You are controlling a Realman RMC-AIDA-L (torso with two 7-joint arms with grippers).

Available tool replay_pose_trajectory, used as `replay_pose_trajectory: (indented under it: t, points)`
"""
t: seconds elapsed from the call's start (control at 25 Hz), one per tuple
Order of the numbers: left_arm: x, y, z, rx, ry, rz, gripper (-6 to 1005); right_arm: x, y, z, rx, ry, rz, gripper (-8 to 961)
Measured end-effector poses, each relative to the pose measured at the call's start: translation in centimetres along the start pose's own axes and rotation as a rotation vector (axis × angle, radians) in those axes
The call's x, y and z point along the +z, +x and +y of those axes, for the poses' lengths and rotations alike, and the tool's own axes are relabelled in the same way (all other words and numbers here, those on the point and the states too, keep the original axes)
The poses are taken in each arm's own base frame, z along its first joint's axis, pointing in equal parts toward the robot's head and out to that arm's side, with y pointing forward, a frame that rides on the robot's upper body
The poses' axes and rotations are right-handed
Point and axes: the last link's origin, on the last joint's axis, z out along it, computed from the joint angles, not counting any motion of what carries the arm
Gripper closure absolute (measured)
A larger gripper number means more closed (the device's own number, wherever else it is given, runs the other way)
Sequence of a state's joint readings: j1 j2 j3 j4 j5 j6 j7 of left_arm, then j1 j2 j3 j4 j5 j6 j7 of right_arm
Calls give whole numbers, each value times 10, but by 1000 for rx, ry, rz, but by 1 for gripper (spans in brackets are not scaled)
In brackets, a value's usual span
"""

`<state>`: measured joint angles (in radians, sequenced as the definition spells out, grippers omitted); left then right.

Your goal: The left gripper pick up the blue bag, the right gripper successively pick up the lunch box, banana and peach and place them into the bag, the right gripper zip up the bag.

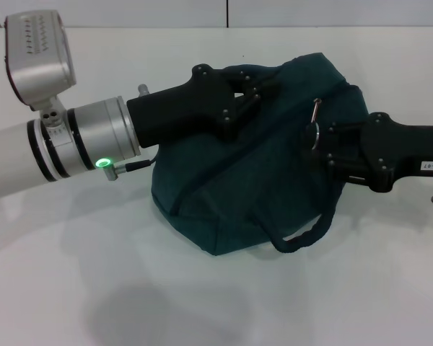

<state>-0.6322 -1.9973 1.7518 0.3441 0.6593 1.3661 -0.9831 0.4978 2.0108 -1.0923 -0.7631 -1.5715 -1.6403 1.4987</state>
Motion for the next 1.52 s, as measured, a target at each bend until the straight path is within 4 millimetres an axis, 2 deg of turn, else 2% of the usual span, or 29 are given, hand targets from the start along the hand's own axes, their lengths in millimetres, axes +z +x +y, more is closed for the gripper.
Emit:
replay_pose_trajectory:
  t: [0.12,0.36,0.68,0.8,0.92,1.32,1.52]
  points:
    - [0,0,0,0,-1,0,963,0,2,-3,10,23,-2,589]
    - [-1,-1,0,5,0,-1,963,4,4,-6,21,41,-4,680]
    - [-1,-1,0,16,-1,-1,963,6,3,-9,-7,66,-31,700]
    - [-1,-1,1,18,-1,-1,964,3,3,-9,-34,76,-47,778]
    - [-3,-2,1,20,0,1,964,-2,4,-9,-60,101,-78,856]
    - [-13,-2,10,70,-36,36,964,-33,15,-15,-130,298,-205,936]
    - [-13,-2,10,71,-35,37,964,-28,18,-5,-132,219,-183,941]
